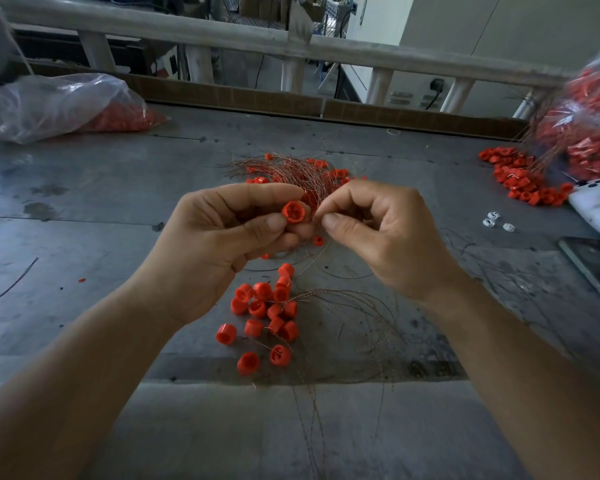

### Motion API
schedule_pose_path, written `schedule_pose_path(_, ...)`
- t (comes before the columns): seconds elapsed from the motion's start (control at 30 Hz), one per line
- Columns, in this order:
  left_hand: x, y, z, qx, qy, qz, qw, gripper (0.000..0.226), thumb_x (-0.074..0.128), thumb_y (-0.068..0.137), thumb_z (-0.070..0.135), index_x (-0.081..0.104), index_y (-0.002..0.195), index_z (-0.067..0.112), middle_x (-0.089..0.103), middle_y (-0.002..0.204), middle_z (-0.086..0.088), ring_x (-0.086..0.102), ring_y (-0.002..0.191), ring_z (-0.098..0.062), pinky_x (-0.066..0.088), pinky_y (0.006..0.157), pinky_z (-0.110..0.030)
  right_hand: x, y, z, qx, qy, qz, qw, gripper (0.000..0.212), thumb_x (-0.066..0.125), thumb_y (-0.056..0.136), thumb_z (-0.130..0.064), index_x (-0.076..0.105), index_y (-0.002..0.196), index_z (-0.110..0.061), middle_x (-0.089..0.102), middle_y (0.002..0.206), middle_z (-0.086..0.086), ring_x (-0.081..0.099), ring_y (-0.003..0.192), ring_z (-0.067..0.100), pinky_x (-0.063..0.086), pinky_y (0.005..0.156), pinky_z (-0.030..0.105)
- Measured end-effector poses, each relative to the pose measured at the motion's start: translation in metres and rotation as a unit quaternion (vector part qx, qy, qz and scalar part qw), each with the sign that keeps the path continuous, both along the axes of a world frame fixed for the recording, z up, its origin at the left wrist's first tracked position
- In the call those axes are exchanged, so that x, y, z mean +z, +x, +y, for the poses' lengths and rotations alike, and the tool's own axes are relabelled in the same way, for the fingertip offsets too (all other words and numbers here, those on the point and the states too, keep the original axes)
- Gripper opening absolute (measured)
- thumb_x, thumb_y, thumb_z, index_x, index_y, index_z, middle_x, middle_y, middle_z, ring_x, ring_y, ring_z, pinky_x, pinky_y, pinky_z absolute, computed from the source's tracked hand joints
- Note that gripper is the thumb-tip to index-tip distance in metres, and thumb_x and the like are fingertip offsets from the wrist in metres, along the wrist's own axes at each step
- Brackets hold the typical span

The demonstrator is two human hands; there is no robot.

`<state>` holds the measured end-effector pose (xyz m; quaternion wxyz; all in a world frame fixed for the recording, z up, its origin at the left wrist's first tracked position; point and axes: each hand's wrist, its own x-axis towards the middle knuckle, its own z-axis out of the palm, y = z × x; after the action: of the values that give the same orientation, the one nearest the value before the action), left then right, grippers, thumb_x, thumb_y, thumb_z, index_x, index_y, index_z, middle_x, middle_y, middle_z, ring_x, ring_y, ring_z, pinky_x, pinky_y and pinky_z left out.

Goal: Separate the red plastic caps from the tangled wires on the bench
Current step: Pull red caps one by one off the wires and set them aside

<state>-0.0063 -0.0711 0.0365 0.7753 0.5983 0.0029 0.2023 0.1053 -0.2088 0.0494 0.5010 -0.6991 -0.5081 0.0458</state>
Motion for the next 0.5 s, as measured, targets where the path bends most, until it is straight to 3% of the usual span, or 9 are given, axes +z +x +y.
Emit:
schedule_pose_path(0.13, -0.0013, 0.0004, 0.0002, -0.03, -0.02, -0.013, 0.999, 0.026, 0.065, 0.059, 0.012, 0.075, 0.083, 0.013, 0.073, 0.08, -0.006, 0.07, 0.075, -0.014, 0.053, 0.064, -0.015, 0.0001, 0.0014, 0.0002, 0.015, -0.026, 0.018, 0.999, 0.014, 0.062, 0.083, -0.007, 0.064, 0.075, -0.018, 0.065, 0.069, 0.012, 0.06, 0.063, 0.028, 0.049, 0.056, 0.04)
schedule_pose_path(0.27, -0.0034, 0.0009, -0.0001, -0.054, -0.031, -0.013, 0.998, 0.024, 0.064, 0.061, 0.01, 0.075, 0.082, 0.011, 0.073, 0.08, -0.008, 0.07, 0.074, -0.015, 0.054, 0.064, -0.016, -0.0024, -0.0009, 0.0027, 0.036, -0.061, 0.022, 0.997, 0.021, 0.065, 0.081, -0.007, 0.062, 0.07, -0.025, 0.059, 0.061, -0.007, 0.051, 0.054, 0.008, 0.043, 0.052, 0.028)
schedule_pose_path(0.4, -0.004, 0.0015, 0.0, -0.06, -0.033, -0.011, 0.998, 0.022, 0.064, 0.062, 0.01, 0.074, 0.082, 0.01, 0.072, 0.08, -0.009, 0.07, 0.075, -0.015, 0.054, 0.064, -0.016, -0.0028, -0.001, 0.0032, 0.033, -0.057, 0.021, 0.998, 0.023, 0.065, 0.08, -0.008, 0.061, 0.069, -0.028, 0.061, 0.061, 0.003, 0.05, 0.055, 0.014, 0.043, 0.052, 0.035)
schedule_pose_path(0.5, -0.0044, 0.0018, -0.0003, -0.063, -0.044, -0.009, 0.997, 0.021, 0.064, 0.062, 0.009, 0.074, 0.08, 0.009, 0.072, 0.081, -0.009, 0.07, 0.076, -0.016, 0.053, 0.065, -0.016, -0.0024, 0.0013, 0.003, 0.043, -0.067, 0.022, 0.997, 0.016, 0.065, 0.079, -0.013, 0.063, 0.072, -0.026, 0.059, 0.06, -0.008, 0.05, 0.054, 0.005, 0.043, 0.051, 0.025)
